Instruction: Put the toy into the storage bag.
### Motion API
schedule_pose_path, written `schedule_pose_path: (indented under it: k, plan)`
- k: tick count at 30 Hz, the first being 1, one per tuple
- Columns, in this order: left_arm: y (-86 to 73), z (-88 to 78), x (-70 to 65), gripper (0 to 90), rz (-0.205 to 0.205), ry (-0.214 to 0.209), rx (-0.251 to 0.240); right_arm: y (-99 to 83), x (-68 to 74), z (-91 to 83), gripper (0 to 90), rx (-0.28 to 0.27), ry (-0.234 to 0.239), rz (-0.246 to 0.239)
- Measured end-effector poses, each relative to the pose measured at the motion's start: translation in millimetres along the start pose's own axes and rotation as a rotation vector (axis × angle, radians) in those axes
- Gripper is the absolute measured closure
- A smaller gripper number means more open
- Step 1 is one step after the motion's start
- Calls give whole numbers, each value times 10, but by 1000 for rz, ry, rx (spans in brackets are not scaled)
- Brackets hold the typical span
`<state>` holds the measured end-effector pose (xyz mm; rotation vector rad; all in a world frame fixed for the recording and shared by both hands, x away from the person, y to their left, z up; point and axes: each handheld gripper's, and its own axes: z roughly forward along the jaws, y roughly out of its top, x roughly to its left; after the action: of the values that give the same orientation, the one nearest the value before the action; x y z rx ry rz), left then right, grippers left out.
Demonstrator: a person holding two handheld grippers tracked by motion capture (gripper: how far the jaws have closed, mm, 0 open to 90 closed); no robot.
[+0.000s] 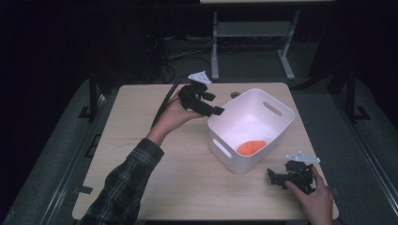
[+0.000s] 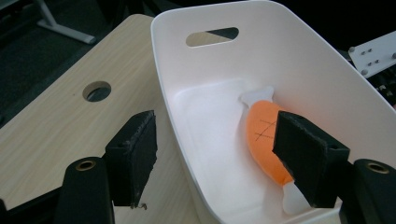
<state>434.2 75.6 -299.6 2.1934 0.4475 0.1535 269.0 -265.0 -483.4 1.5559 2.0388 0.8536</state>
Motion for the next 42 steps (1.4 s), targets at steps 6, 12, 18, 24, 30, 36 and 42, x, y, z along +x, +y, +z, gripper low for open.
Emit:
schedule_pose_path:
  k: [6,12,18,24,30,36,42]
  plan:
    - [-156,-93,-2,280,-22,14,-14,0,0,0,0,0,0,0]
    - [-265,-164,-16,255,-30,25,-25,0,0,1,0,0,1,1]
    - [-403,-217,-42,222,-40,38,-23,1,2,1,0,-1,1,3]
    - [-571,-297,-77,181,-52,45,-13,0,0,1,0,0,1,0]
    - [-691,-373,-104,136,-67,62,-12,0,0,0,0,0,0,0]
    - [-828,-460,-158,130,-78,87,-13,0,0,1,0,0,1,1]
    - [-1002,-586,-223,129,-91,110,-24,1,2,0,0,0,0,4]
